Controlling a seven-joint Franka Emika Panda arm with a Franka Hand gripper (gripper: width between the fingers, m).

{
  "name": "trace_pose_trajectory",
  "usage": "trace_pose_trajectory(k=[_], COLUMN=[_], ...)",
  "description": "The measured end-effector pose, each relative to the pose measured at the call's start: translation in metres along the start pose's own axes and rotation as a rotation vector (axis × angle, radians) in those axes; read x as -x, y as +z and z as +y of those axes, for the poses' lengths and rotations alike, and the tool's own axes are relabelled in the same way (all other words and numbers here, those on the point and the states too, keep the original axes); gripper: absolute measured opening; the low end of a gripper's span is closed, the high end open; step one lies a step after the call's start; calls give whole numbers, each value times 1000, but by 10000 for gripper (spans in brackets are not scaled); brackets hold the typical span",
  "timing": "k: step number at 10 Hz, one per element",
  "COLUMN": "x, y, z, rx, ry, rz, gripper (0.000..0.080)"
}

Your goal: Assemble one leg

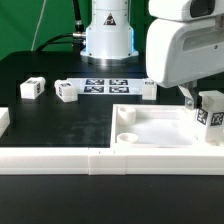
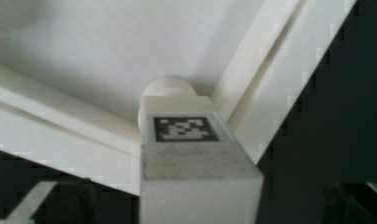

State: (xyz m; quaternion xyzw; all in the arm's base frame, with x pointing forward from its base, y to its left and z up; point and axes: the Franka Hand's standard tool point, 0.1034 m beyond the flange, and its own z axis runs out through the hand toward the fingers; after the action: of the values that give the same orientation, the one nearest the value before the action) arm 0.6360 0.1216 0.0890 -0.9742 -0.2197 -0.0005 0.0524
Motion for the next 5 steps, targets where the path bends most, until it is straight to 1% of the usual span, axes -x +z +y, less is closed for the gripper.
trace_pose_trajectory(k=[1,2,3,5], x=[0,0,0,0], y=[0,0,0,0], z=[0,0,0,0], rx=[0,0,0,0], ry=[0,0,0,0], rz=[0,0,0,1], gripper=[639,448,298,299])
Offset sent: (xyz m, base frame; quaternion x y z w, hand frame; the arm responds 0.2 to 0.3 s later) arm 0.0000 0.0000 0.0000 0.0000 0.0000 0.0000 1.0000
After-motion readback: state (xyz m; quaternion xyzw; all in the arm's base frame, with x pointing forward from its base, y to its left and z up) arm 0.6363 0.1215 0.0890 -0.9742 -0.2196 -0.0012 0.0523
